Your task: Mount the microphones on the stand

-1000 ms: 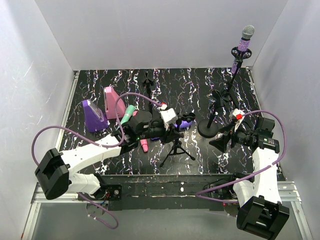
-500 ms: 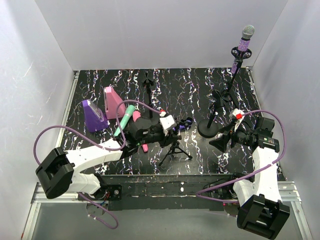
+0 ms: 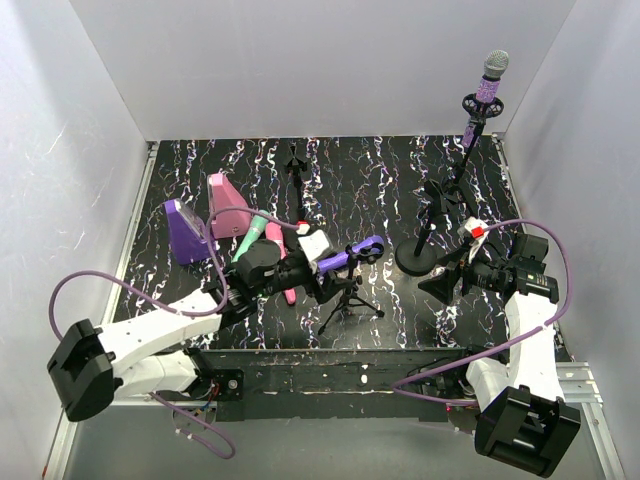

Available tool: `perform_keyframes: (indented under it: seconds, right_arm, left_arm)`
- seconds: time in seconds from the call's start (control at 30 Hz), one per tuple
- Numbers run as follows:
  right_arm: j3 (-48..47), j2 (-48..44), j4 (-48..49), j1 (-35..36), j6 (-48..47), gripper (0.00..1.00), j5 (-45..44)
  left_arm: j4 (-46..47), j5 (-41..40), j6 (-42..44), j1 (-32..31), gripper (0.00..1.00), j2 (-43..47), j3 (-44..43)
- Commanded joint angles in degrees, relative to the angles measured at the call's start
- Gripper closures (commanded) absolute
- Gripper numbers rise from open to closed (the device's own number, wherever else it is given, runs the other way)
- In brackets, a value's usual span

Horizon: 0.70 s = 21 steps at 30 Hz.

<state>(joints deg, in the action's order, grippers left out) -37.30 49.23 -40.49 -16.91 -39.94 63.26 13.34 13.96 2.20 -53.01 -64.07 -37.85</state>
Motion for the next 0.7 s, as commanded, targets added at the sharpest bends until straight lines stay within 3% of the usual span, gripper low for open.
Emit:
perform_keyframes:
  seconds: [0.0,0.17,0.4,0.67]
  right_arm:
    - [-1.20,-0.10,-0.90,-0.23,-1.80,0.04,1.25]
    - [-1.20,-0.45,-1.26,-0.23,-2.51,0.03,0.90]
    - [-1.29,-0.19,-1.35,-0.23,-2.68,0.03,0.63]
    - [-1.29,-0.01,-1.26,-0.23,-2.68,0.03,0.28]
  left_arm:
    - [-7.26,-1.47,-1.57,0.10,0.26,5.96,0.23]
    - [-15.52,-6.82,-6.49,0.19,0.03,12.47,0.58]
    - [-26.95,-20.35,-16.07,0.37,0.02,19.15,0.75]
    - [-32.41,-27.04,-25.30,1.33,0.02,19.08,1.72]
